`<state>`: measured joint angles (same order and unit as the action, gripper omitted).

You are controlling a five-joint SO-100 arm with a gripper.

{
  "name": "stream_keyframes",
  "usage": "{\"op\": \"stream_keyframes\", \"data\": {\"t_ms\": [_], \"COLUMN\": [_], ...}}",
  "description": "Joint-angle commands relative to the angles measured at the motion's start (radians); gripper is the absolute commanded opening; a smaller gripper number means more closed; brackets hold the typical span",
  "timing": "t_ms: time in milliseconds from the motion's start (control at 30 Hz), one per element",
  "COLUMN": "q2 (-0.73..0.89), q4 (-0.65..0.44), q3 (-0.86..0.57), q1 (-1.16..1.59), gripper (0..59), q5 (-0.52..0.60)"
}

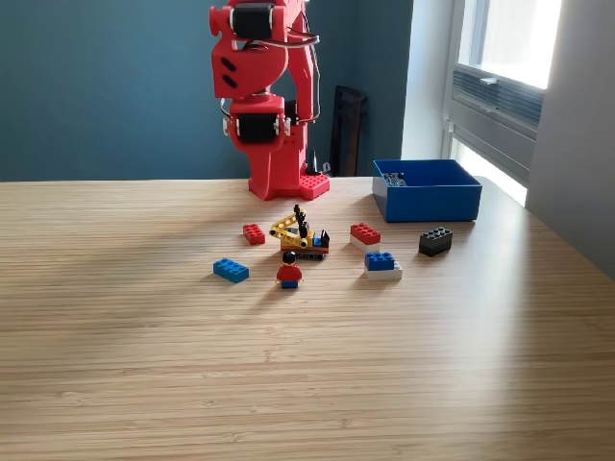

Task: Grasp a lego block and put it in the bin.

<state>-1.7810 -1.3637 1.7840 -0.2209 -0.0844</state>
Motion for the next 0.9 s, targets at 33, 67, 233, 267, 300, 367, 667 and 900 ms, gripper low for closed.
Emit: {"op": "stream_keyframes", "data": {"t_ms": [33,67,233,267,300,367,667,900], "q2": [-0.032,-0.031,-0.018,-0.018,-0.018,-0.017,-0.015,-0.009], "q4": [0.005,0.005,0.006,0.006,0.006,0.008,0.110,0.187], "q3": [-0.133,-0.140,-0.141,-0.140,-0.138,-0.138,-0.095,-0.057], "q1": [-0.109,-0.127,-0.181,-0.186,-0.190,-0.196,-0.229,-0.201], "gripper": [0.0,0.0,3.1,6.6,10.7,16.3,22.6,20.6], "q5": [0.060,0.075,0.129,0.140,0.149,0.164,0.249,0.341]}}
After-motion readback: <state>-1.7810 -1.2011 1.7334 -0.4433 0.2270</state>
